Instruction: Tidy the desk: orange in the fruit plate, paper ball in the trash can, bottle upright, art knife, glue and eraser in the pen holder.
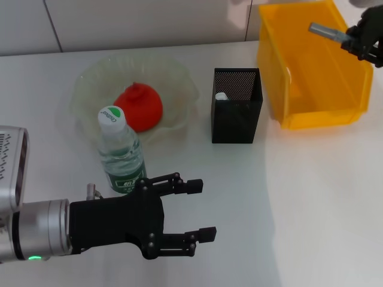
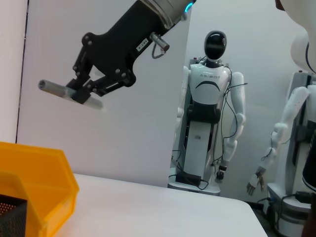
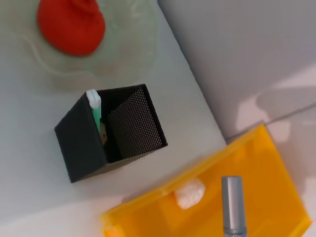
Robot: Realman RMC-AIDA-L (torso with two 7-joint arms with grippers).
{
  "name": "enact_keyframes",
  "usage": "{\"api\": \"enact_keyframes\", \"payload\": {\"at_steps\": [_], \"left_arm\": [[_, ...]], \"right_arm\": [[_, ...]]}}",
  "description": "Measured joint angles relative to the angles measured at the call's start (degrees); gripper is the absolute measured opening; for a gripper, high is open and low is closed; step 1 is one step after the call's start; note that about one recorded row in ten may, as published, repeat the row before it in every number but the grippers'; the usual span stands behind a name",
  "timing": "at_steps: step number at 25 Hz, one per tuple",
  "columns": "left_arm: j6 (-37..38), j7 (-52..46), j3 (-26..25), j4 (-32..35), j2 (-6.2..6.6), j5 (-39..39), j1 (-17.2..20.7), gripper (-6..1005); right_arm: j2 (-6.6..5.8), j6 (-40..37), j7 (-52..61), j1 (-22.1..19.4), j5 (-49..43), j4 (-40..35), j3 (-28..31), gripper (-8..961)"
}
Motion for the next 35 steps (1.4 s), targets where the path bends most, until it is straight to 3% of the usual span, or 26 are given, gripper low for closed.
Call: {"api": "enact_keyframes", "payload": {"at_steps": [14, 21, 25, 35], "left_arm": [[-0.6, 0.2, -1.1, 0.0, -0.10, -0.1, 0.1, 802], [-1.5, 1.5, -1.5, 0.0, -0.17, -0.8, 0.1, 802], [-1.5, 1.5, -1.5, 0.0, -0.18, -0.9, 0.1, 802], [-1.6, 2.2, -1.6, -0.2, -0.21, -1.8, 0.6, 802]], "right_arm": [[0.26, 17.4, -26.3, -5.3, -0.3, 4.6, -9.4, 126], [-0.53, 19.7, -32.8, -3.2, -0.4, 9.6, -13.3, 125], [-1.68, 21.6, -34.4, -1.5, -0.5, 14.4, -15.7, 125], [-3.19, 21.8, -37.6, 1.6, -0.6, 17.4, -17.9, 125]]}}
